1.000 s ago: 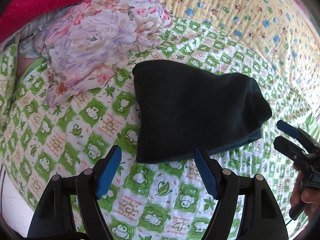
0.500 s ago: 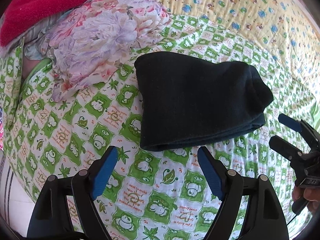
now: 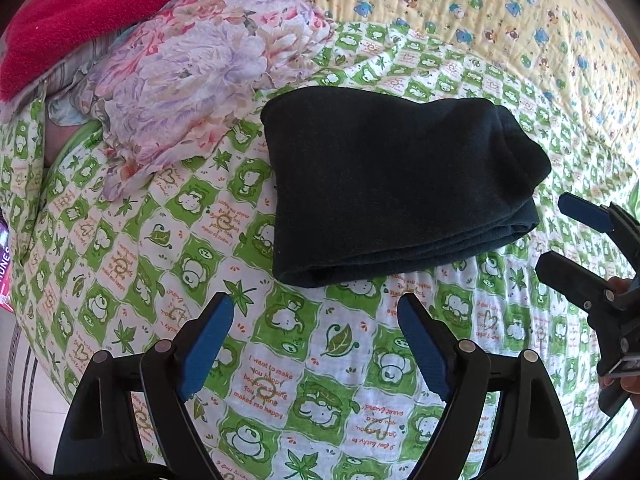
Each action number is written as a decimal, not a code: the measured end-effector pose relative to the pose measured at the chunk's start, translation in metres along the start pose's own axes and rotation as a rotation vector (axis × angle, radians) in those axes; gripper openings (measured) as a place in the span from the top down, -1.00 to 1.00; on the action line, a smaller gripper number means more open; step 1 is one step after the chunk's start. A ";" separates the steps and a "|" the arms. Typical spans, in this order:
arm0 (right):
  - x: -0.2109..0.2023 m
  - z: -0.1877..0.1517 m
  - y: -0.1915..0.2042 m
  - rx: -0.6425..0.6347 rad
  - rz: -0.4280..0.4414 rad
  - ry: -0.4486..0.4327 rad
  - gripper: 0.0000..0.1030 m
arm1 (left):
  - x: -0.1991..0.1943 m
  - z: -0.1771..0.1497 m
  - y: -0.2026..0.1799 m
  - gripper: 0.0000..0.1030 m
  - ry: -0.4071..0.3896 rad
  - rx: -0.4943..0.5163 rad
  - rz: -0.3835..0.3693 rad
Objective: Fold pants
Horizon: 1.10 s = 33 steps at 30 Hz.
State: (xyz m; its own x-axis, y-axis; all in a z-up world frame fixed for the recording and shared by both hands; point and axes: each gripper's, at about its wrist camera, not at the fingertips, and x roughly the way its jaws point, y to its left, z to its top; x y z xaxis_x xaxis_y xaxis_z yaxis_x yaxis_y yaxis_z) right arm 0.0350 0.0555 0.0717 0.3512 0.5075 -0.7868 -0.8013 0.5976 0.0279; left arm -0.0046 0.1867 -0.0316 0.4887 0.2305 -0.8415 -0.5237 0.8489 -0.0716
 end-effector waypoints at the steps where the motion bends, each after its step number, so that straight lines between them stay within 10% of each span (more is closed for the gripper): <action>1: 0.000 0.000 0.002 -0.007 0.000 -0.003 -0.82 | 0.000 0.000 0.000 -0.64 -0.002 -0.001 0.004; 33: 0.018 -0.001 -0.003 0.019 -0.018 0.014 -0.83 | 0.008 0.005 0.005 -0.64 -0.025 0.023 0.051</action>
State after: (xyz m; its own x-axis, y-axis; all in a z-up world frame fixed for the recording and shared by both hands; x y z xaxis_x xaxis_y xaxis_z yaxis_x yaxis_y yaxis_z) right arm 0.0436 0.0623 0.0567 0.3589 0.4877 -0.7958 -0.7852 0.6187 0.0250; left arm -0.0003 0.1949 -0.0359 0.4792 0.2853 -0.8301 -0.5326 0.8462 -0.0167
